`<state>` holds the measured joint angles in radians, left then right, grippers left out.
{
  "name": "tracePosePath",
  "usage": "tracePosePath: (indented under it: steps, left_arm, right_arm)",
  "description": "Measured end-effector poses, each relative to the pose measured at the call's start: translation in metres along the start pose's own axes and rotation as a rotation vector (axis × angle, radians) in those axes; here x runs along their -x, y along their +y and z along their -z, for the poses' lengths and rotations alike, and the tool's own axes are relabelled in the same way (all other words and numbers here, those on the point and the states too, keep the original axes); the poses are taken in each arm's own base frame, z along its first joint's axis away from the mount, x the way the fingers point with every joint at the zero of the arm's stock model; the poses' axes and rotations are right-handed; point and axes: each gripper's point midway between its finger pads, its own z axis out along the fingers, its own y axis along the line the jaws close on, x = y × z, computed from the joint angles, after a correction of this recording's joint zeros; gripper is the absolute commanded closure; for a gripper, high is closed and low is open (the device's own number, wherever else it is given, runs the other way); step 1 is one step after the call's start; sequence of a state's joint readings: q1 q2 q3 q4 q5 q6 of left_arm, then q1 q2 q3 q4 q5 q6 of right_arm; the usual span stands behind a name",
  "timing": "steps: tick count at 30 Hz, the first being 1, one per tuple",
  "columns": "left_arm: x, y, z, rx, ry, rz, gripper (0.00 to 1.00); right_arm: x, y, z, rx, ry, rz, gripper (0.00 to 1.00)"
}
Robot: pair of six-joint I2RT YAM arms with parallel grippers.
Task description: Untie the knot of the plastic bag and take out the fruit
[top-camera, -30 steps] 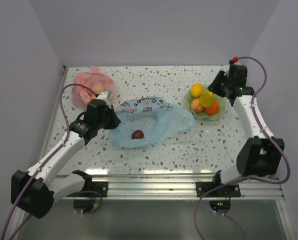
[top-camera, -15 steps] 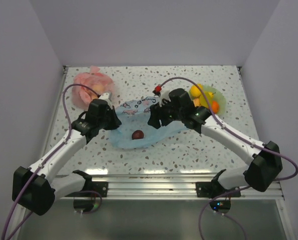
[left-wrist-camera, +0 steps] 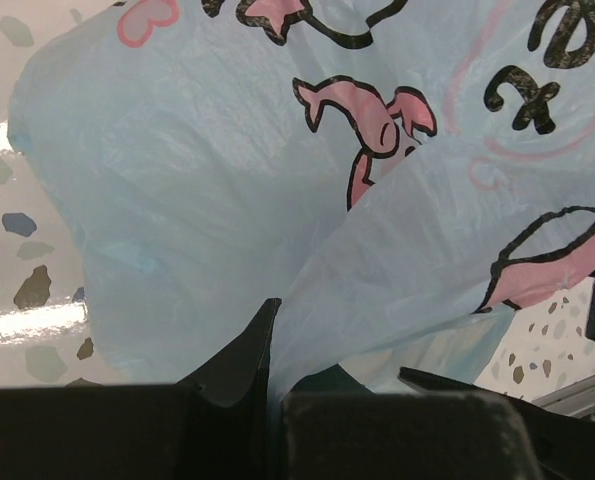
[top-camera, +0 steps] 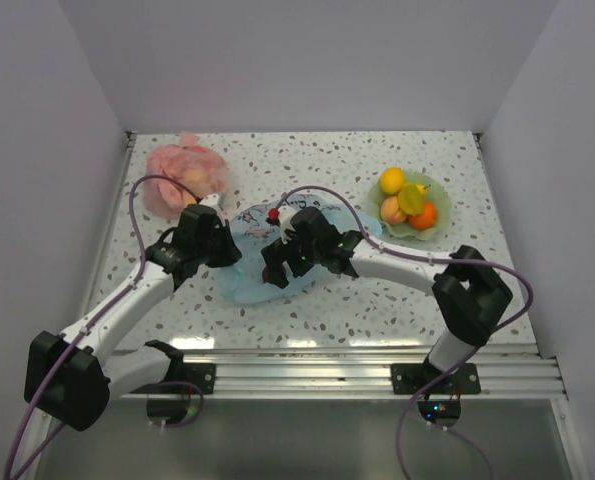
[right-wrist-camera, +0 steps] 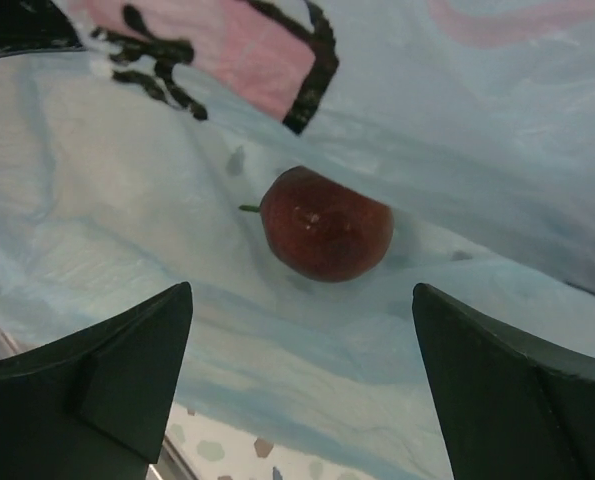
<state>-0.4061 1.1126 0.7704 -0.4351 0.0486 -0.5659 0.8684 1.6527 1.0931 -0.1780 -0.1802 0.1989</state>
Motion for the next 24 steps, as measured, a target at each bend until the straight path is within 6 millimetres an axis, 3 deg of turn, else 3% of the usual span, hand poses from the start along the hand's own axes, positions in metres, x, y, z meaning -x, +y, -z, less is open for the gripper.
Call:
tracePosePath:
  steps: [11,14,17,21,24]
  left_arm:
    - [-0.002,-0.001,-0.001,-0.003,0.006,0.019,1.00]
    - [-0.009,0.002,-0.002,0.003,0.023,0.022,1.00]
    - [-0.012,0.004,-0.003,0.007,0.029,0.024,1.00]
    - [-0.012,0.005,-0.003,0.009,0.029,0.026,1.00]
    - [-0.012,0.005,-0.004,0.013,0.027,0.026,1.00]
  right_arm:
    - [-0.016,-0.015,-0.053,-0.050,0.005,-0.023,0.01]
    - [-0.014,-0.014,-0.062,-0.047,-0.018,-0.041,0.06]
    - [-0.011,-0.015,-0.067,-0.058,-0.042,-0.055,0.29]
    - [-0.009,-0.013,-0.068,-0.057,-0.062,-0.064,0.72]
    - [-0.011,-0.012,-0.065,-0.053,-0.058,-0.068,0.82]
